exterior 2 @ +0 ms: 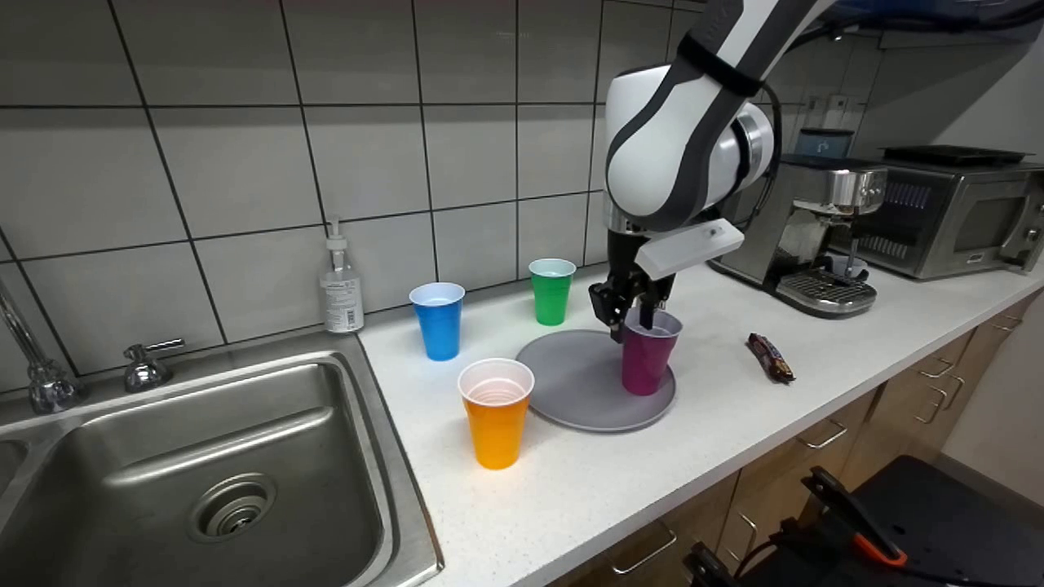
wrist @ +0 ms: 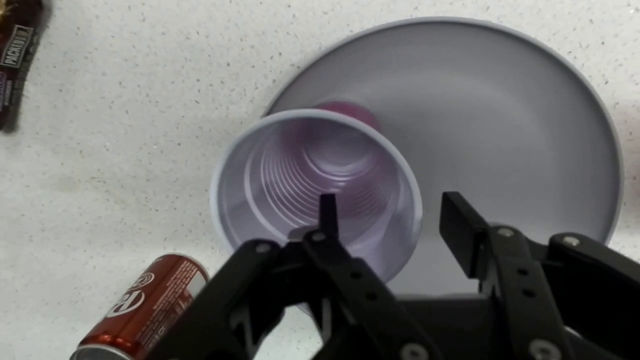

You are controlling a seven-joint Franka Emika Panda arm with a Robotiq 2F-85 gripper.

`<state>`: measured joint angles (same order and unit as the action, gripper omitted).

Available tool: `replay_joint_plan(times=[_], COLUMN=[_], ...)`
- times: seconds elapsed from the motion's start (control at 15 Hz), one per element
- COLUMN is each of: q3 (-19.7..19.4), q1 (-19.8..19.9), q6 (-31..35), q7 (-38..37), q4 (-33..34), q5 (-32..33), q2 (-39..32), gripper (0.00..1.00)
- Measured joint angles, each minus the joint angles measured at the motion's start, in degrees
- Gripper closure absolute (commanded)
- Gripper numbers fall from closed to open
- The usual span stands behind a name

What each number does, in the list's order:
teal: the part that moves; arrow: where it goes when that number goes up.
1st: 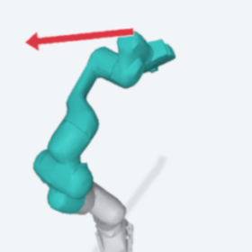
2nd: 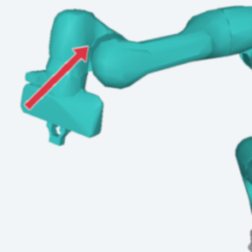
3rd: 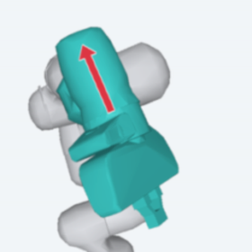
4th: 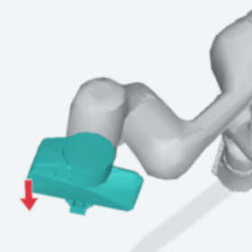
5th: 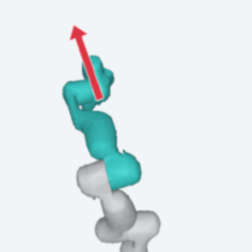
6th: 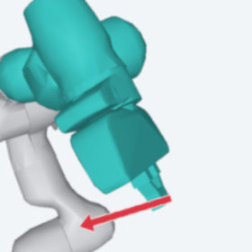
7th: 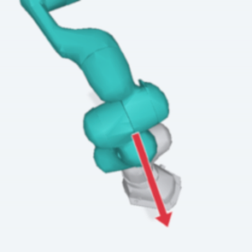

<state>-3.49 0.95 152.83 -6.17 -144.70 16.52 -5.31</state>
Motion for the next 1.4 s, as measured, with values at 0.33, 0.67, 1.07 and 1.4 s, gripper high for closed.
replay_joint_plan(times=[0.33, 0.67, 1.07, 1.4], q3=[0.00, 0.05, 0.05, 0.05], q1=[-0.16, -0.43, -0.46, -0.48], q6=[0.00, -0.01, -0.01, 0.53], q7=[0.04, 0.32, 0.38, 0.33], q4=[0.85, 1.60, 1.62, 1.59], q5=[-0.03, -0.69, -0.75, -0.81], q2=[0.00, 0.01, 0.01, 0.07], gripper=[0.00, 0.00, 0.00, 0.00])
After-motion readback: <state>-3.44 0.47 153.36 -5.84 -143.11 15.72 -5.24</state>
